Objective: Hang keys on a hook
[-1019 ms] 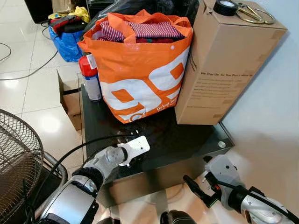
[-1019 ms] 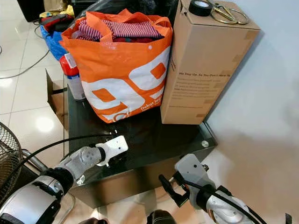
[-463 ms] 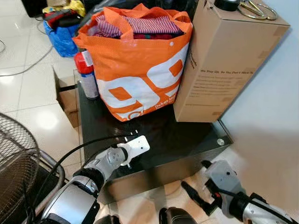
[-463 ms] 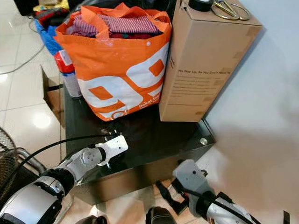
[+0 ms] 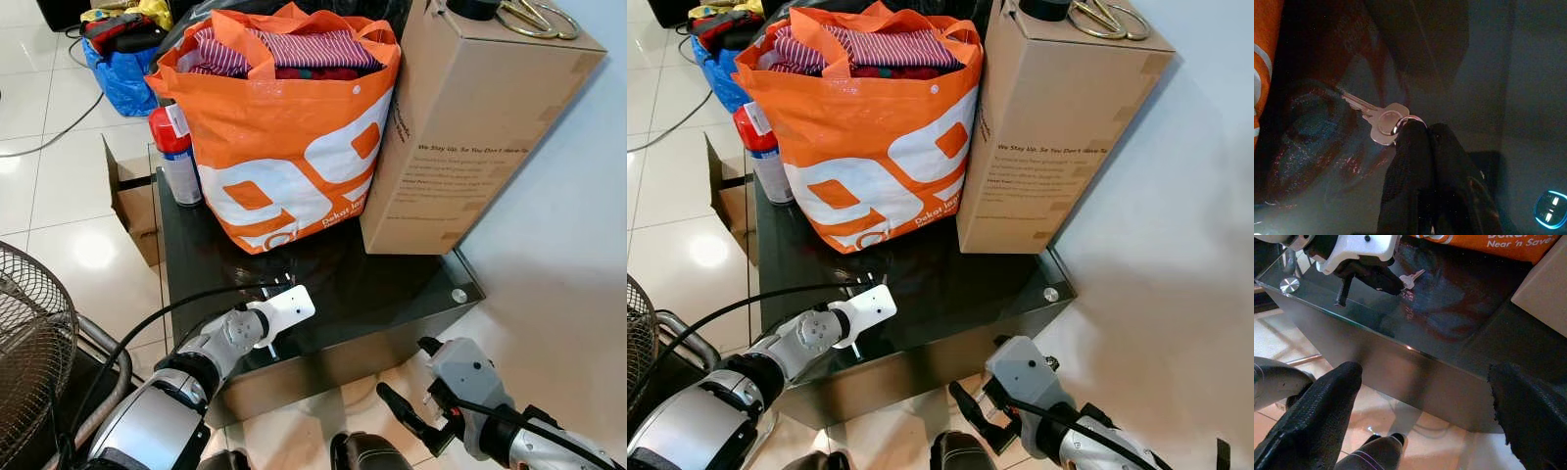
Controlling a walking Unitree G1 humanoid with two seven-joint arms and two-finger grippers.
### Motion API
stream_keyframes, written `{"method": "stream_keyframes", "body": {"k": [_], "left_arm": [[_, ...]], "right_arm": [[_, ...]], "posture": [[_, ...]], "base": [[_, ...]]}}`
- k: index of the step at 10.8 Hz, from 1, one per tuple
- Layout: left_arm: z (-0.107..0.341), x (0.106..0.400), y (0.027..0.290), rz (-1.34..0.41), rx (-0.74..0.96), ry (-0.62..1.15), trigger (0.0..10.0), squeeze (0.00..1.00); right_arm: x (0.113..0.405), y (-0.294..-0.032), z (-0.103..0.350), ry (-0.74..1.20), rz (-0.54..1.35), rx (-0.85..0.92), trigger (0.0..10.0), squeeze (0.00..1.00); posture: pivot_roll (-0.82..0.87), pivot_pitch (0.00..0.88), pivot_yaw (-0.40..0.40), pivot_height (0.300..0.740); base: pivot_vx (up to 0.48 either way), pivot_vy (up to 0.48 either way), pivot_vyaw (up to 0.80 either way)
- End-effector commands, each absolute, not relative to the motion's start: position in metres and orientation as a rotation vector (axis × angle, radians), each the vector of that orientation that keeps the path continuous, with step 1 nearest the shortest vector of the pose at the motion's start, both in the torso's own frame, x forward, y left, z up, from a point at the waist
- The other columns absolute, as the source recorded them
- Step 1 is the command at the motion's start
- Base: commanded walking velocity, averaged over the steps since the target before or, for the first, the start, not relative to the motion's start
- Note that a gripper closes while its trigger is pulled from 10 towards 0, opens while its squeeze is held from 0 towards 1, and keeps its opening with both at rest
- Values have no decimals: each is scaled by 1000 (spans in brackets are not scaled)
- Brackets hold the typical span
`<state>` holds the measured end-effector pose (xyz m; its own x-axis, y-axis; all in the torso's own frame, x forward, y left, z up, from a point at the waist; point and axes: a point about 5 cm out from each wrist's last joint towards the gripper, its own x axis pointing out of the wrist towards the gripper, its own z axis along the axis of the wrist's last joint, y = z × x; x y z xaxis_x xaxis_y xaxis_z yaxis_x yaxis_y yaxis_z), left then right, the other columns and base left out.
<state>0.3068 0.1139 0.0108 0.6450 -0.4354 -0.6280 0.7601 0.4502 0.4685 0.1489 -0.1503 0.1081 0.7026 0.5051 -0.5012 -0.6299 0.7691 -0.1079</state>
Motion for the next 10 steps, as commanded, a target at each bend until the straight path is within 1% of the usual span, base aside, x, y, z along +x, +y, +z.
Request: {"method": "stream_keyframes", "body": {"k": [1,6,10], "left_arm": [[10,306,112,-787,812,463,0,0],[11,307,113,-787,819,460,0,0],[30,317,111,-797,759,333,0,0]], "right_arm": [[148,-149,108,480,651,-274,10000,0],[157,-150,107,466,643,-283,10000,0],[172,-159,103,429,567,-283,10000,0]], "posture": [[-398,137,-67,740],[-386,116,-65,740],[-326,28,-25,740]], "base": [[0,0,0],[0,0,0],[0,0,0]]}}
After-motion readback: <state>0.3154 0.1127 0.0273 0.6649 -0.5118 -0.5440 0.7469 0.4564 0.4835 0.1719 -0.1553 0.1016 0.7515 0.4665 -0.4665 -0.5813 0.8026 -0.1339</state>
